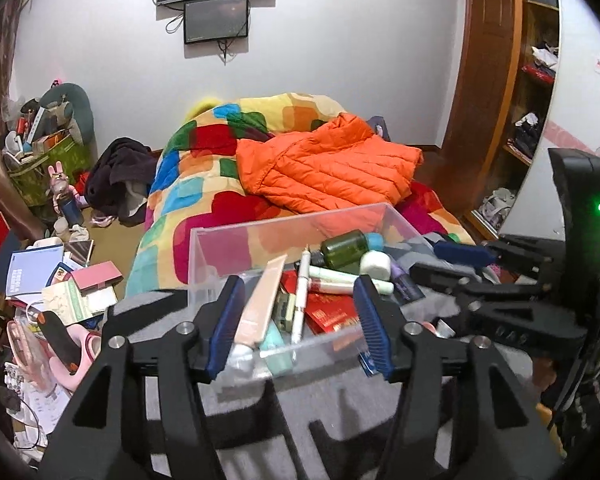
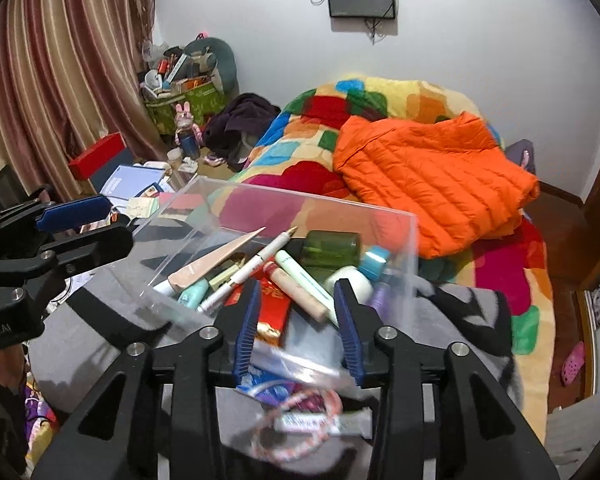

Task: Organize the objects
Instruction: 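Carry the pen and wooden stick into the clear box and open both grippers, then grasp the braided rope bracelet with the right gripper while the left grasps the white toothpaste tube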

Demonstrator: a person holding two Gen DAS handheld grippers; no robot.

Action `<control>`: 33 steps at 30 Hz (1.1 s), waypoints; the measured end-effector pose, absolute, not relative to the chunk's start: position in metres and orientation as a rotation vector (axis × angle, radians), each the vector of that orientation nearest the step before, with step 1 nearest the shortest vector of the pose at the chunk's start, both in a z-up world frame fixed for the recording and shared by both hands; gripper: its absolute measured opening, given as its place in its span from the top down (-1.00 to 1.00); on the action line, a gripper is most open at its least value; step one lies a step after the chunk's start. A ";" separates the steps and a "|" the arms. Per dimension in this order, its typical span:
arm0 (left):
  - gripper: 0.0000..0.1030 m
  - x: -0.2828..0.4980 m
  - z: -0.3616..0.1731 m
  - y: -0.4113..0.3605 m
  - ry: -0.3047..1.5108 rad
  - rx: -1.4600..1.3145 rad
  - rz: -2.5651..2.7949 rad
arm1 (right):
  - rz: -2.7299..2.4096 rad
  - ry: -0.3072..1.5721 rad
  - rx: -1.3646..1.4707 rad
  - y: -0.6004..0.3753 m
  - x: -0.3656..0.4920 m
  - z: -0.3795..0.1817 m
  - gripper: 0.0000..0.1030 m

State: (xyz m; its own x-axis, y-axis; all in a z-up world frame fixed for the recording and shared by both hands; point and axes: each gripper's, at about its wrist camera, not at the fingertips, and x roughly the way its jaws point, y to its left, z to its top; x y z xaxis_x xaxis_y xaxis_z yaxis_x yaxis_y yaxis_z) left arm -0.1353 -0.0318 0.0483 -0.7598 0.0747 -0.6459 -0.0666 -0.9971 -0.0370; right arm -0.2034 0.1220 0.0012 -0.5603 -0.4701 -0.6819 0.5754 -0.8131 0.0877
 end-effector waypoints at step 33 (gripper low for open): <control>-0.20 -0.117 -0.045 0.019 -0.028 -1.392 2.605 | -2.285 0.089 1.139 0.161 -0.183 -0.064 0.79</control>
